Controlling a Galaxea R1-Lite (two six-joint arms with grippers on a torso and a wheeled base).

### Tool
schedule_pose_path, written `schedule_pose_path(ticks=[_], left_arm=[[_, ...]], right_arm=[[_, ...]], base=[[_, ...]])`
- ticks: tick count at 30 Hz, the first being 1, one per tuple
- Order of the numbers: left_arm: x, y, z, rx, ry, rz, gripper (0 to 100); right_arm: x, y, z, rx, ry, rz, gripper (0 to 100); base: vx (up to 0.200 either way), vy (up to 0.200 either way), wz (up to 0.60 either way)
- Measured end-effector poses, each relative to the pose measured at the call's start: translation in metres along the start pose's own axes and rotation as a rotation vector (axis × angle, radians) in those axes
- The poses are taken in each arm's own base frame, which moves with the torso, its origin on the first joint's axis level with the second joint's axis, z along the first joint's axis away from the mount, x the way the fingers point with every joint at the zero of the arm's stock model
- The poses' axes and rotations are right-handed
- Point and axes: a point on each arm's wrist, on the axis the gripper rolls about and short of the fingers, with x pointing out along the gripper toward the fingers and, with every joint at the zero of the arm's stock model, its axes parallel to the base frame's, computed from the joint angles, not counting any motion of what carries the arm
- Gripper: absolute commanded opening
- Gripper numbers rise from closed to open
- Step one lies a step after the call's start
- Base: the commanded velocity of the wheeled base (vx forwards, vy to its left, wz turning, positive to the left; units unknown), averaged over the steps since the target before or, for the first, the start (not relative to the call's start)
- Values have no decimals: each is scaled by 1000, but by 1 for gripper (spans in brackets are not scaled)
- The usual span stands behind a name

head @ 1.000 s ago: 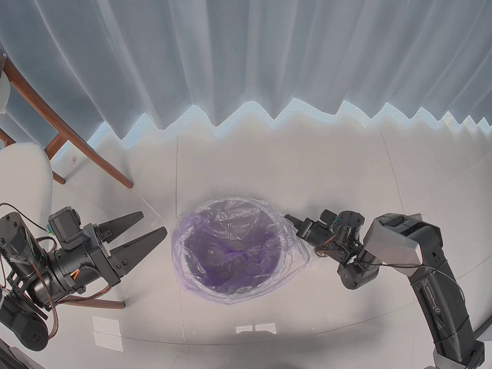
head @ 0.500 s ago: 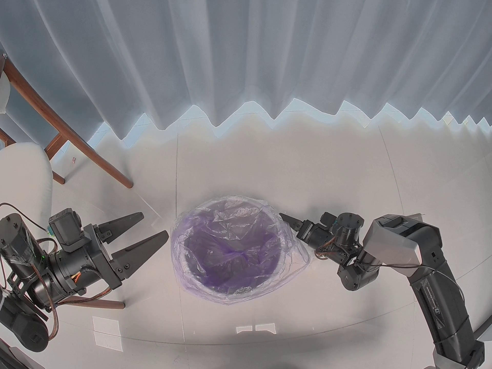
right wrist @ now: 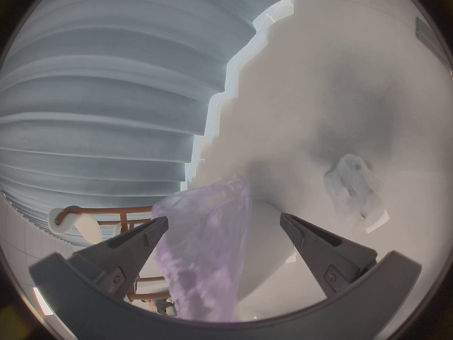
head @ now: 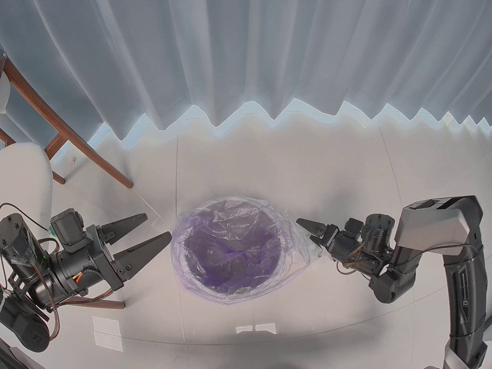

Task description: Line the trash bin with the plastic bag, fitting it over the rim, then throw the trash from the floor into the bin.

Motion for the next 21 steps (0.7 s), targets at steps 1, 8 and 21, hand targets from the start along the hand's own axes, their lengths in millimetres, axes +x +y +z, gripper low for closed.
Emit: schedule_pose_path(ticks=[1, 8, 21], left_arm=[[1, 0, 0, -4, 1, -3, 100], [6, 1, 4, -47, -10, -26, 100], [7, -11, 43, -293, -151, -111, 100]], right_arm=[[-10, 5, -2, -3, 10, -11, 100], [-75, 32, -31, -118, 77, -133, 100], [-143, 70, -96, -294, 297, -196, 100]], base=[[0, 0, 0], [0, 0, 0], [-62, 0, 0]])
